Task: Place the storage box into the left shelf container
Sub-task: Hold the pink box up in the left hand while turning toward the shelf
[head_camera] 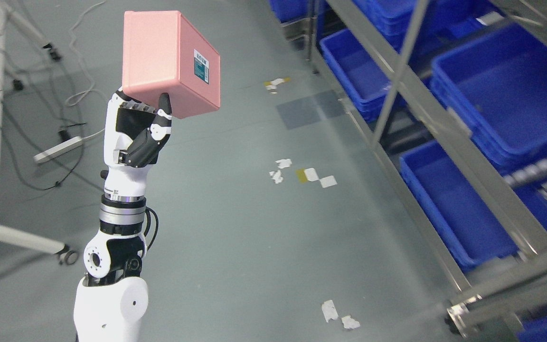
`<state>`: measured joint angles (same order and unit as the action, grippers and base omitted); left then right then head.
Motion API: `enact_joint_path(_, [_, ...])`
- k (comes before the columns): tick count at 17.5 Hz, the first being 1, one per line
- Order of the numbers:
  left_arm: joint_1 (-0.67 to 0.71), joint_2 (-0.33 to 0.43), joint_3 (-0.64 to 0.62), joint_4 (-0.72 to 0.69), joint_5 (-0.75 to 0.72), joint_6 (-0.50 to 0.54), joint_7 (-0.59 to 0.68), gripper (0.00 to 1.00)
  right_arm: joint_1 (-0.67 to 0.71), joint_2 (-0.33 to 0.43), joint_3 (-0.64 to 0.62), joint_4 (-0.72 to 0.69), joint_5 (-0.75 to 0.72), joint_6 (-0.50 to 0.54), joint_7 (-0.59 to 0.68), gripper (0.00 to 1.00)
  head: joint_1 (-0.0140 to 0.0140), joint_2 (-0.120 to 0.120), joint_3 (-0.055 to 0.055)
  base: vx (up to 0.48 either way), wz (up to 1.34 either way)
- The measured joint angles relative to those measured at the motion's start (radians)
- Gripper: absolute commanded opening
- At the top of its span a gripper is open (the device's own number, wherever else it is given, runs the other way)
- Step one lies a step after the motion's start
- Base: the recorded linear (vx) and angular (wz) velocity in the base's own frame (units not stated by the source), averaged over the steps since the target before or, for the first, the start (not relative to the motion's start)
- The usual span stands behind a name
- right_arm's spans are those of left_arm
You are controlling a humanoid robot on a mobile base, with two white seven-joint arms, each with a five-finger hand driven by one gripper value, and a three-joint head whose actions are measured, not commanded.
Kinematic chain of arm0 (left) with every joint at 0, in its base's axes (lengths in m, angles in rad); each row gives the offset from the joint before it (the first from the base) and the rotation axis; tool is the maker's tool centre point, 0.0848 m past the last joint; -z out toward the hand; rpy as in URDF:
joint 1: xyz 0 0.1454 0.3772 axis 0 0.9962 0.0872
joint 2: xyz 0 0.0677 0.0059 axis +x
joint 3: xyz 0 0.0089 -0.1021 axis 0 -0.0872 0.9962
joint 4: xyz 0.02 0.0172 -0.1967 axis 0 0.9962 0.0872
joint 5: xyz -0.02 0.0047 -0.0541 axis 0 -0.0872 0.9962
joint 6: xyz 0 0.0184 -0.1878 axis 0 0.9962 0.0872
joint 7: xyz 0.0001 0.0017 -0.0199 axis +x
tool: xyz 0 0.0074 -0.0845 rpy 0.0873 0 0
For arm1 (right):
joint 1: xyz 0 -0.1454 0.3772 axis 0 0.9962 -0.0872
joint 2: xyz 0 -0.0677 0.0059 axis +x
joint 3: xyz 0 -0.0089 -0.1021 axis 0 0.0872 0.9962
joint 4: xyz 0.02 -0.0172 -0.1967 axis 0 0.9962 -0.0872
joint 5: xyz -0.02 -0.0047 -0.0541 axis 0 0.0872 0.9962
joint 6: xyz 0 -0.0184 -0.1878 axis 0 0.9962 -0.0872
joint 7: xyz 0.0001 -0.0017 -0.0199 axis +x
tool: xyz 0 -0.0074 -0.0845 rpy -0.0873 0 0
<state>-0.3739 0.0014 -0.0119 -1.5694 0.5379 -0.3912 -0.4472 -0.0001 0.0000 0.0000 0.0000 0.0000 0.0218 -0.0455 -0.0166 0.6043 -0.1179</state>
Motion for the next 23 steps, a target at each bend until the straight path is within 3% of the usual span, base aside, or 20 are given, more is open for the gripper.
enact_joint_path(10, [0.062,-0.001,0.007,-0.016,0.004,-0.002,-0.001,0.02,0.0,0.0,0.0,0.0,0.0,0.0,0.003,1.0,0.0,0.0,0.0,0.325,0.63])
enact_joint_path(23, [0.138,-0.001,0.011,-0.022,0.008,-0.026,-0.047,0.02,0.0,0.0,0.0,0.0,0.0,0.0,0.003,1.0,0.0,0.0,0.0,0.457,-0.01])
